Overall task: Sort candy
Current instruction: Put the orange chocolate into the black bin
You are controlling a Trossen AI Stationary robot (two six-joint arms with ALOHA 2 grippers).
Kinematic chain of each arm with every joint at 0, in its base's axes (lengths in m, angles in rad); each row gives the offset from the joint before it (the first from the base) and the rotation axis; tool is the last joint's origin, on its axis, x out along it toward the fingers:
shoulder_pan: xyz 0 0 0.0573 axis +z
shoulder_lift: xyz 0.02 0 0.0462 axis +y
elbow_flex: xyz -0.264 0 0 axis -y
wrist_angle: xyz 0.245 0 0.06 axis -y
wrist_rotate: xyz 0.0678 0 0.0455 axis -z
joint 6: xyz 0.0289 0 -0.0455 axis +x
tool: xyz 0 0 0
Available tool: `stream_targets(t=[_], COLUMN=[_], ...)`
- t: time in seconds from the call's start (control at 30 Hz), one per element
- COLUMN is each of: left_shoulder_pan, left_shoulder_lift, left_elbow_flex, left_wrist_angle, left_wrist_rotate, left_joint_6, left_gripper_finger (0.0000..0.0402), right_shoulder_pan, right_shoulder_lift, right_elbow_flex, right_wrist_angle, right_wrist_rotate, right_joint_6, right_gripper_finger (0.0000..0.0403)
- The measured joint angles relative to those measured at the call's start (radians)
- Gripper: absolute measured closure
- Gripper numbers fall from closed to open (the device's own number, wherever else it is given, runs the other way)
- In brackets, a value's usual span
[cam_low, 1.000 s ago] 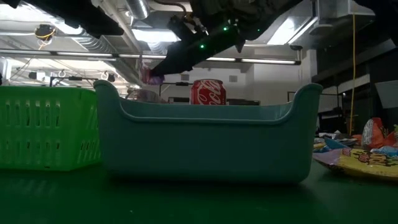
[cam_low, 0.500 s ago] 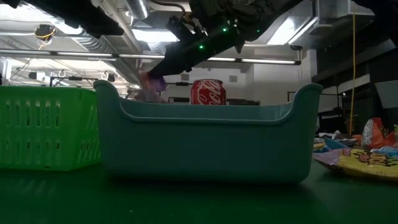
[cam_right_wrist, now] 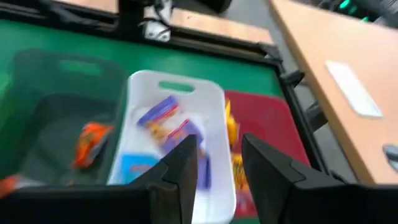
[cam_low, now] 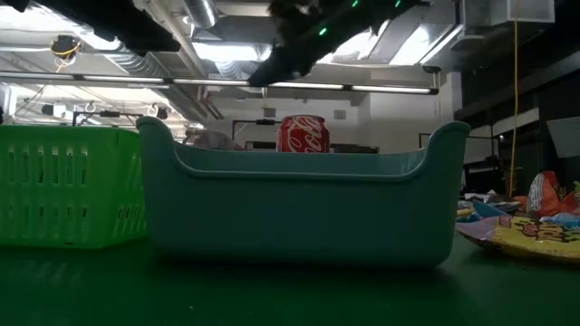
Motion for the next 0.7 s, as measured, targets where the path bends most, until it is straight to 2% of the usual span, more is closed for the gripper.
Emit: stream_targets(t=[0.23,0.47,0.57,0.7], left_shoulder_pan=[0.0,0.0,0.0,0.0], left_shoulder_lift=[0.0,0.0,0.0,0.0], left_elbow_flex=[0.0,0.0,0.0,0.0], left_wrist_angle=[-0.002,0.0,0.001,0.001], left_wrist_rotate=[0.0,0.0,0.0,0.0], left_joint_6=[-0.018,-0.018,-0.018,-0.018], left_gripper_finger=[0.0258,0.0258,0.0258,0.0258], right_shoulder_pan=[0.0,0.0,0.0,-0.003], right_shoulder_lift=[-0.192,-0.273,-0.274,-0.274], right_elbow_flex=[0.0,-0.009,-0.064,-0.196], right_wrist_angle=[-0.397,-0.728,-0.775,-0.683], right_wrist_rotate=[0.023,0.023,0.023,0.024], right_joint_6=[0.01,0.031,0.028,-0.009], right_gripper_finger=[0.0286,0.0286,0.0286,0.0285])
